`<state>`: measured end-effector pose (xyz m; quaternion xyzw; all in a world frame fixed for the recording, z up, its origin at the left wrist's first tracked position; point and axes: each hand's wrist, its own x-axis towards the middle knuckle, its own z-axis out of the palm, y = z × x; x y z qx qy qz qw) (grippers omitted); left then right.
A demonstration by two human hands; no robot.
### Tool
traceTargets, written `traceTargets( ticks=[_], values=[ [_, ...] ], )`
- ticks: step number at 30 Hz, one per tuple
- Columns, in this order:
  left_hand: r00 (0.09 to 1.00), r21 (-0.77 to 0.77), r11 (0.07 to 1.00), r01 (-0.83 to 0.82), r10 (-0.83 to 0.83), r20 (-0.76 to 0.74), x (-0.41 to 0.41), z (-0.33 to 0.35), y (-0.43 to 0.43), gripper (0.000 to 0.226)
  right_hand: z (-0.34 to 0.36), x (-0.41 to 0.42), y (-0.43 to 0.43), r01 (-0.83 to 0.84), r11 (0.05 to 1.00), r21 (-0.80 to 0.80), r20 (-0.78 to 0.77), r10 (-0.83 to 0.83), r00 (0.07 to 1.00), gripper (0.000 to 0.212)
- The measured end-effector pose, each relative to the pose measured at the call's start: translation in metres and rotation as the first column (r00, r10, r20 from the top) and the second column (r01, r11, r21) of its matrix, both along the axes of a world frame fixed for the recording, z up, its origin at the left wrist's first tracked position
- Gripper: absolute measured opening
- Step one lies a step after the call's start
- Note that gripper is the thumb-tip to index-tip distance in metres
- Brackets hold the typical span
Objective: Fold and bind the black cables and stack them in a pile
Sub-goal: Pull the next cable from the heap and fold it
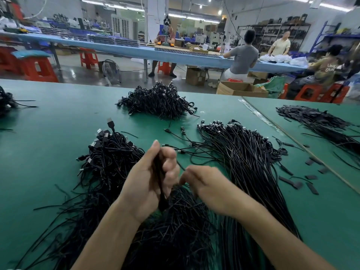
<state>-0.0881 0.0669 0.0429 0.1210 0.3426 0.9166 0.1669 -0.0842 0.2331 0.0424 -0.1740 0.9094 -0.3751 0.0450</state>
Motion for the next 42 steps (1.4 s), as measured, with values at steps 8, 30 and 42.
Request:
traceTargets(
  ticks=[8,30,42],
  values=[
    [0.785,-0.497,0.623,-0.604,0.359,-0.504,-0.011,-0.032,0.014,0.042,0.031,0.007,0.003,-0.007,0.963,0.270,-0.109,0.038,0.993,0.021],
    [0.909,-0.333,0.862,-0.383,0.287,-0.301,-0.009,-0.018,0.008,0.035,0.007,0.017,-0.002,-0.128,0.958,0.255,-0.046,0.145,0.988,0.023],
    [0.942,-0.643,0.765,0.032,-0.238,-0.236,0.012,-0.004,0.006,0.063,0.040,0.013,0.018,-0.099,0.933,-0.347,-0.129,0.057,0.990,0.001]
  ],
)
